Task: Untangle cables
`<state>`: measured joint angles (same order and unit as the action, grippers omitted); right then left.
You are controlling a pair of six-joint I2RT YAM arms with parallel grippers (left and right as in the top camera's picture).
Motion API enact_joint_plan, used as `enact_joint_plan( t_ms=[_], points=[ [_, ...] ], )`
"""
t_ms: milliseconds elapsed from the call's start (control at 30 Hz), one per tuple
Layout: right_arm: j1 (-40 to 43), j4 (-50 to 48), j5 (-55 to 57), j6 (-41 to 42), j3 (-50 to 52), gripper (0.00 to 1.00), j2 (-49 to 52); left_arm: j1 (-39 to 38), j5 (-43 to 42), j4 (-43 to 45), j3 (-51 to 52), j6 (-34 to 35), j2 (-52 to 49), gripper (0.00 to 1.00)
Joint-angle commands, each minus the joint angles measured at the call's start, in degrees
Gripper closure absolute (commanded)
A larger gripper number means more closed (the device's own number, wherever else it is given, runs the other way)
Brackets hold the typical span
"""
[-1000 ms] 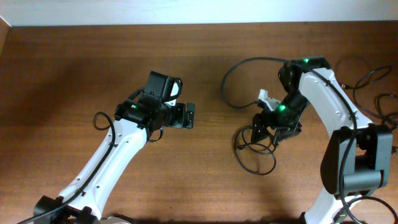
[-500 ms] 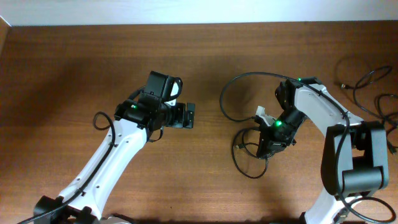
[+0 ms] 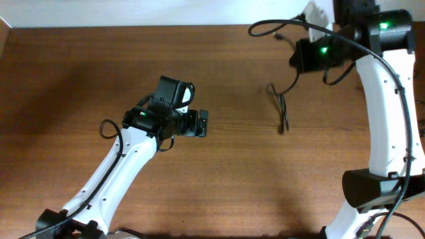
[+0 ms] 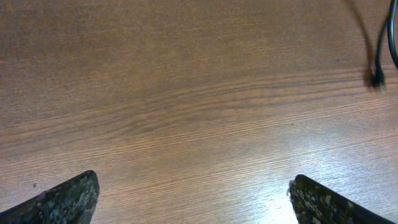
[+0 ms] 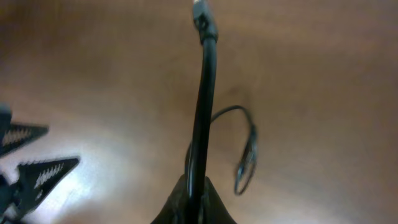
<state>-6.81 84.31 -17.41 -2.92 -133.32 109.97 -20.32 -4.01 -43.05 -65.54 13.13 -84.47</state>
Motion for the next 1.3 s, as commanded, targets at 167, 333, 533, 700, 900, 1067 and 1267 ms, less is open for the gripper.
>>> enact_joint_plan(
  t_ms=[167, 333, 533, 700, 900, 1067, 1267],
  points=[
    [0.48, -18.34, 24.96, 0.87, -2.29, 0.96, -0.59, 0.13, 0.42, 0.13, -0.07, 0.57, 0.96, 0.01],
    [7.89, -28.76, 26.05, 0.85, -2.27, 0.96, -0.55, 0.13, 0.44, 0.13, -0.07, 0.55, 0.96, 0.01],
    [19.74, -36.85, 25.83, 0.83, -2.23, 0.96, 2.86, 0.13, 0.44, 0.13, -0.07, 0.55, 0.96, 0.01],
    [21.84, -35.52, 25.62, 0.83, -2.23, 0.96, 13.92, 0.13, 0.42, 0.13, -0.07, 0.55, 0.96, 0.01],
    [21.88, -27.63, 25.59, 0.94, -2.23, 0.96, 26.80, 0.13, 0.44, 0.13, -0.07, 0.55, 0.96, 0.01],
    [21.88, -27.23, 25.57, 4.11, -2.23, 0.03, 26.80, 0.13, 0.44, 0.11, -0.07, 0.57, 0.96, 0.01],
    [21.84, -25.29, 25.42, 5.18, -2.38, 0.02, 26.51, 0.13, 0.42, 0.13, -0.07, 0.55, 0.96, 0.01]
  ],
)
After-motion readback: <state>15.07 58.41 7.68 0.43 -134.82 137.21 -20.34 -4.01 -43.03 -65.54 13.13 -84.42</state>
